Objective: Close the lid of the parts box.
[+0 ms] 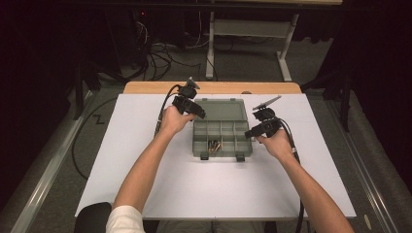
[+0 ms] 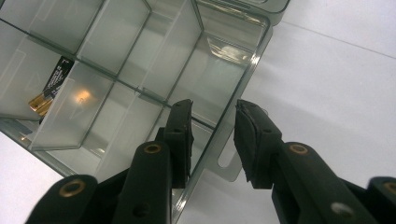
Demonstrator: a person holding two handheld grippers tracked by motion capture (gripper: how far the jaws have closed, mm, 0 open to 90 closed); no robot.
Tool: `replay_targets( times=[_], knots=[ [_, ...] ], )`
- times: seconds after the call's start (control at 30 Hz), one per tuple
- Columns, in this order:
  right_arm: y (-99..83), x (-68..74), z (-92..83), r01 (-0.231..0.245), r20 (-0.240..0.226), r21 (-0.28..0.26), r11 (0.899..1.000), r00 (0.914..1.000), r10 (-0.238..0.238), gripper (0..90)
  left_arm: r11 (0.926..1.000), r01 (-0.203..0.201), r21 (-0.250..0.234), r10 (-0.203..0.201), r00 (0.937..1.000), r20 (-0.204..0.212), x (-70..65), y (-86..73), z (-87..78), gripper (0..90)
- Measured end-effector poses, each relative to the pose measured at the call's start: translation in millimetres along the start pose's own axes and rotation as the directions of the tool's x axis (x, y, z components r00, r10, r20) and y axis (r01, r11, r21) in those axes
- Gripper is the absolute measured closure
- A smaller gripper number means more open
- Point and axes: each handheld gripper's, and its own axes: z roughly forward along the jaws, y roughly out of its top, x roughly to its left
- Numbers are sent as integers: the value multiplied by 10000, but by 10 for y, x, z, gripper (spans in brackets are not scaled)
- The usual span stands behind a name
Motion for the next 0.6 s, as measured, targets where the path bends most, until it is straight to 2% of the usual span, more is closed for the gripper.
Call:
replay_targets(
  times=[0.07, 0.2, 0.33, 0.6],
  knots=[
    [3, -3, 0, -32, -23, 16, 10000, 10000, 32, 692, 9999, 144, -22, -144, 9999, -34, 16, 3, 7, 433],
    [6, -2, 1, -49, -11, 39, 10000, 10000, 49, 691, 9990, 441, 27, -442, 9986, 305, 67, 7, 30, 449],
    [12, 0, 0, -21, 30, 101, 9999, 10000, 20, 691, 9980, 630, 66, -632, 9972, 390, 109, 8, 59, 445],
    [18, 3, 0, -22, 43, 141, 9999, 10000, 22, 691, 9928, 1194, 100, -1199, 9899, 756, 201, 18, 146, 423]
  ],
)
